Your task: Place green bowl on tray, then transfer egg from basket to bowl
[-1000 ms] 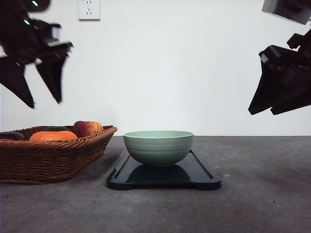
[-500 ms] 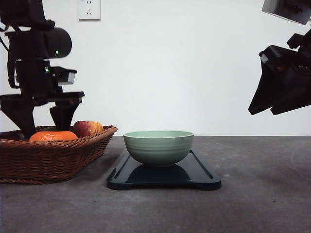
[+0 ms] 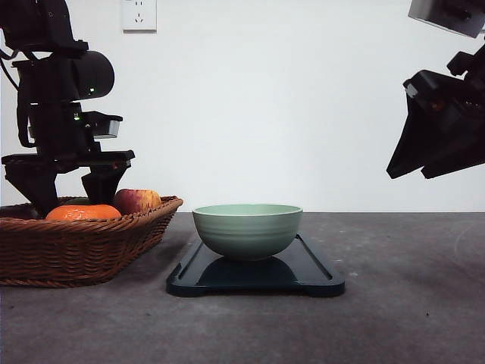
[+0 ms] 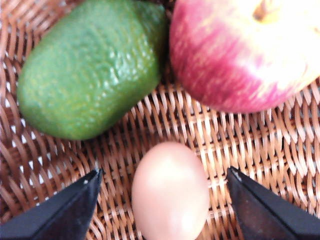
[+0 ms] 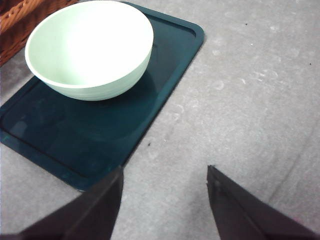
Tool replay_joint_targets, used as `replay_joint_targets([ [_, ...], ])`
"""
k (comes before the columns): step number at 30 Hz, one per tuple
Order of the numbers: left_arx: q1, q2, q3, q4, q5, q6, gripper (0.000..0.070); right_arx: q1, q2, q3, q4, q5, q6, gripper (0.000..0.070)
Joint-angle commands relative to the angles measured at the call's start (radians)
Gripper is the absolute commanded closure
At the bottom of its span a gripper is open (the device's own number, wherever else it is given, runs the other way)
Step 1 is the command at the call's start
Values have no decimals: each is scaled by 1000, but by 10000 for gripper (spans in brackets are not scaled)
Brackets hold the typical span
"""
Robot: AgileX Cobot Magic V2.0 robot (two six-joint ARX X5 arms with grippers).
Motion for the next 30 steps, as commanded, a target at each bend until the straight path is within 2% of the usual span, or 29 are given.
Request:
replay_joint_targets([
  [1,-3,19,26,5,-5,9,199,4,6,1,12,3,-7,371],
  [30,-5,54,26,-5,-5,1,199,4,6,1,24,3,-7,371],
])
